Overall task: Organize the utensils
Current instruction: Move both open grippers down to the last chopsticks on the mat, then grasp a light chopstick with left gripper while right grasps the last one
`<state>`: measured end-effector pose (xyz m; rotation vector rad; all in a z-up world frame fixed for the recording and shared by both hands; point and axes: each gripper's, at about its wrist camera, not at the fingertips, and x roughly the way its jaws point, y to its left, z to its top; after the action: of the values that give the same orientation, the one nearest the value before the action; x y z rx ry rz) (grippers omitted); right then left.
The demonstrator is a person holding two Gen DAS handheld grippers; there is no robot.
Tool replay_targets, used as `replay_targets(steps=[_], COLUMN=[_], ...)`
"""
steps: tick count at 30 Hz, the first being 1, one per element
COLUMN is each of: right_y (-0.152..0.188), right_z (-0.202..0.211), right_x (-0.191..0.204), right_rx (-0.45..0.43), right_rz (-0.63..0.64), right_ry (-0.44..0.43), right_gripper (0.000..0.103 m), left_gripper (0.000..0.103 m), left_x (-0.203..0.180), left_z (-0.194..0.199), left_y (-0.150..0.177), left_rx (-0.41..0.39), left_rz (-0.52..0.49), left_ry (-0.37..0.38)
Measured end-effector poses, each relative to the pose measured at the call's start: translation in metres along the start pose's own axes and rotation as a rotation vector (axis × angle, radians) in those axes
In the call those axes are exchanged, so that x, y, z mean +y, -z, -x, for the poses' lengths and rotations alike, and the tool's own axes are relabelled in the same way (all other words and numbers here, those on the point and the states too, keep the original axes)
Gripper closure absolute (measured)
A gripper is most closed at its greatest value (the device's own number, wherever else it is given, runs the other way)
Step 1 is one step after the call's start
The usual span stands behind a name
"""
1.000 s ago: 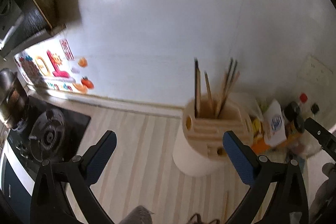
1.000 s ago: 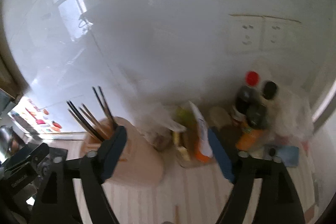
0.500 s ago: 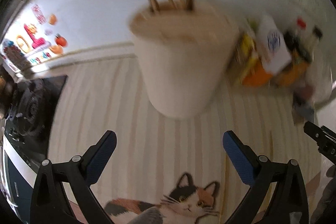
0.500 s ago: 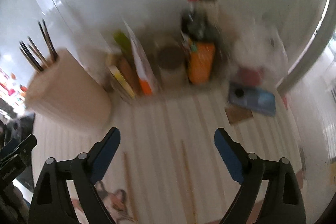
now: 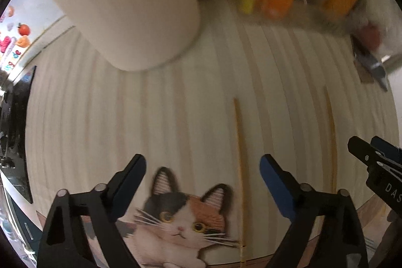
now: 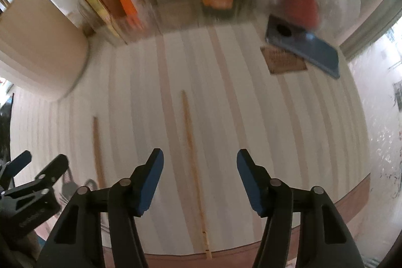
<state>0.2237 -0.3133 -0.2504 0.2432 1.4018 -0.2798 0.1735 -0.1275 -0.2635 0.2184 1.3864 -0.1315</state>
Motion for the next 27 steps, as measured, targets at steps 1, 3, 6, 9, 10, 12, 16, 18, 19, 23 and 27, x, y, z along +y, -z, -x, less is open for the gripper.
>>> replay_targets(steps=[1,3,6,9,10,12,16,18,19,23,27], right_y=[0.002,0.004,0.008,0.01,0.01,0.012,0.017,0.021,0.022,0.028,0.032], right_z=[-0.004,-0.012,-0.023,-0.032,-0.034,-0.038,-0.048,-0.053,-0.057,-0.06,-0.061], right_x=[-0.002,-0.006,-0.01,-0.011,-0.011,-0.011,-0.007,-0.004,-0.003,0.001,0.006], right_rx=[0.01,0.024,0.049,0.065,0.069,0.079,0.103,0.118,0.127,0.11,0.119], right_rz=[0.002,0.003,0.007,0.017,0.021,0.031,0.057,0.066,0.069,0.081,0.057], right_ry=[0.003,0.002,0.005,0.007,0.008,0.008,0.006,0.006,0.007,0.033,0.006], right_gripper=[0.041,0.042,0.042,0.042,0.042,0.042,0.048,0.054,0.057,0.076,0.095], left_gripper=[0.014,0.015,0.029,0.045,0.054,0.061,0.097,0.098,0.098,0.099,0.099], left_x=[-0.004,-0.011,-0.019,-0.025,-0.027,-0.029,-0.037,-0.039,-0.039,-0.024,0.006], left_z=[-0.004,-0.011,-0.019,-0.026,-0.029,-0.028,-0.025,-0.025,-0.025,-0.025,-0.019], left_y=[0.001,0.003,0.006,0.008,0.009,0.011,0.013,0.016,0.018,0.026,0.035], left_rx=[0.009,0.023,0.044,0.061,0.07,0.059,0.053,0.049,0.049,0.056,0.057], left_rz=[-0.005,-0.014,-0.021,-0.019,-0.024,-0.019,-0.041,-0.045,-0.043,-0.017,0.024], left_ry=[0.003,0.006,0.01,0.016,0.006,0.006,0.015,0.007,0.004,-0.003,-0.013])
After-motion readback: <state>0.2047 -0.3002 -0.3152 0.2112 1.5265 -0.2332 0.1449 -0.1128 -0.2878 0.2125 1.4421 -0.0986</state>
